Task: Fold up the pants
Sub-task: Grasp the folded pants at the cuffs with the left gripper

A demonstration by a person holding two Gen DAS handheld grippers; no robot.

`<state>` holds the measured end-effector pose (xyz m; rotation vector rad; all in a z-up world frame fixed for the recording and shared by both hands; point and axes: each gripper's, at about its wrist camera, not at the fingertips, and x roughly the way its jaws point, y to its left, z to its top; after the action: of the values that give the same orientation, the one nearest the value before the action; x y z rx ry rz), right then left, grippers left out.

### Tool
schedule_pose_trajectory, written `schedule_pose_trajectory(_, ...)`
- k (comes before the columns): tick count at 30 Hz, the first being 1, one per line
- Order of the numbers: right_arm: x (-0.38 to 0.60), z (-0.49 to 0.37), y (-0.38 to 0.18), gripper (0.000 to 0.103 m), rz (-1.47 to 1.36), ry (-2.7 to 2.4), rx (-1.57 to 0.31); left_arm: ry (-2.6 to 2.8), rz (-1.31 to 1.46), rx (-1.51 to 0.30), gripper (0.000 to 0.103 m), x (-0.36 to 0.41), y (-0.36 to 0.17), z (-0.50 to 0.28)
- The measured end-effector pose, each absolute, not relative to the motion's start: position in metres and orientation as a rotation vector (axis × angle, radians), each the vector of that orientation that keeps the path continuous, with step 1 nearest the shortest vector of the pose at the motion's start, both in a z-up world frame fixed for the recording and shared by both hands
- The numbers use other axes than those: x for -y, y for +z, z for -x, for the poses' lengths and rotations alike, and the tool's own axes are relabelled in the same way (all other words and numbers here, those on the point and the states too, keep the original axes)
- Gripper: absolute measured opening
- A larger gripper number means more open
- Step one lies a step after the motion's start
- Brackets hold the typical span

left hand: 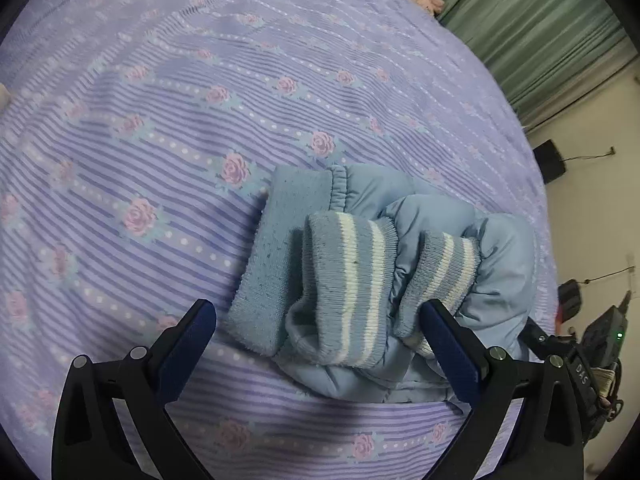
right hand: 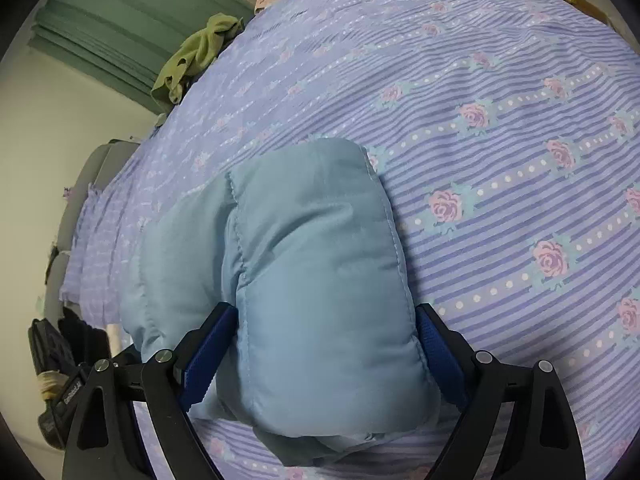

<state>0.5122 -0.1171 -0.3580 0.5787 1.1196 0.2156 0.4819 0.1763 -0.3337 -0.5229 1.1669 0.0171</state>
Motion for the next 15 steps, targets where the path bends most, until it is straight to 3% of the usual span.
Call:
schedule_pose_trajectory(11, 0.111, -0.518, -0.374, 0.090, -0.587, 0.209, -1.124, 0.009, 0.780, -1.110, 0.103, -0.186, -0.368, -0.480)
schedule_pose_trajectory(13, 0.111, -0.521, -0.375, 0.090, -0.601, 0.210, -1.135, 0.016, 0.797, -1.108, 0.094, -0.187, -0.366, -0.479)
schedule_pose_trajectory(15, 0.111, -0.520, -0.373, 0.084, -0.603, 0.213, -1.148, 0.020, 0.788, -1.104, 0.079, -0.184, -0.359, -0.474)
